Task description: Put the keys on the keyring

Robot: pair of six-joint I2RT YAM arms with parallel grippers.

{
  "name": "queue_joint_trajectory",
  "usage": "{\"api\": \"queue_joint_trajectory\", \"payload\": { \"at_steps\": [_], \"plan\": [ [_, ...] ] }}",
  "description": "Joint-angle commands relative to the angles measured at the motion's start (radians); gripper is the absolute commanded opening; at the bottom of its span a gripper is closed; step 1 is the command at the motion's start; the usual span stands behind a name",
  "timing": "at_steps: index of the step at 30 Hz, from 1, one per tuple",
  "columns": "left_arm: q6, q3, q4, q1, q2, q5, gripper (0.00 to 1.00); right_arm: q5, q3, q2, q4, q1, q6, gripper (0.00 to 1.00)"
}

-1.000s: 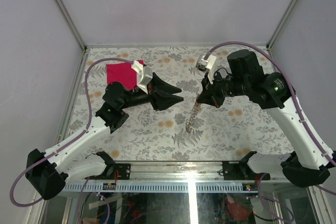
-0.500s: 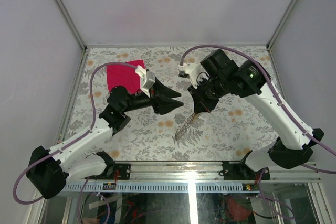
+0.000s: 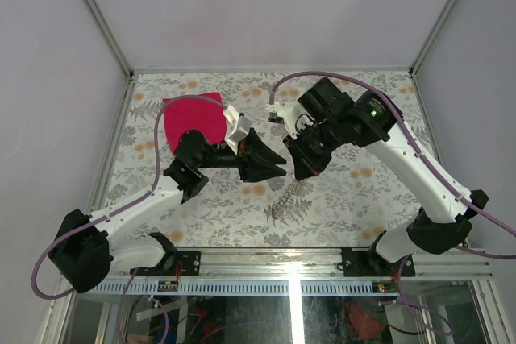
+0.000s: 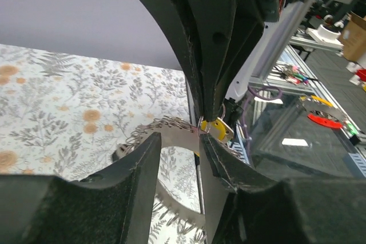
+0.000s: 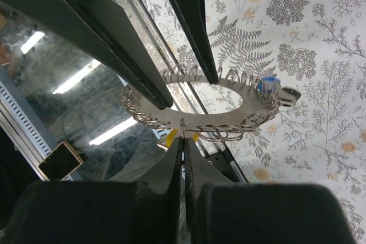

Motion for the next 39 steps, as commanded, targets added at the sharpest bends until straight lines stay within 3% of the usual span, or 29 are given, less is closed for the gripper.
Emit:
{"api": "queue_joint_trajectory", "payload": {
  "at_steps": [1,33,39],
  "plan": [
    [-0.012,0.050,0.089,-0.015,0.025,0.100,0.34,-0.042,0.051,0.002,-0.002,0.025,-0.001,0.00],
    [0.081,0.107,-0.055,-0.067,0.056,0.123,0.25,-0.023,0.052,-0.032,0.043,0.044,-0.011,0.00],
    [0.086,0.109,-0.061,-0.066,0.054,0.124,0.17,-0.016,0.051,-0.038,0.038,0.045,-0.011,0.00]
  ]
}}
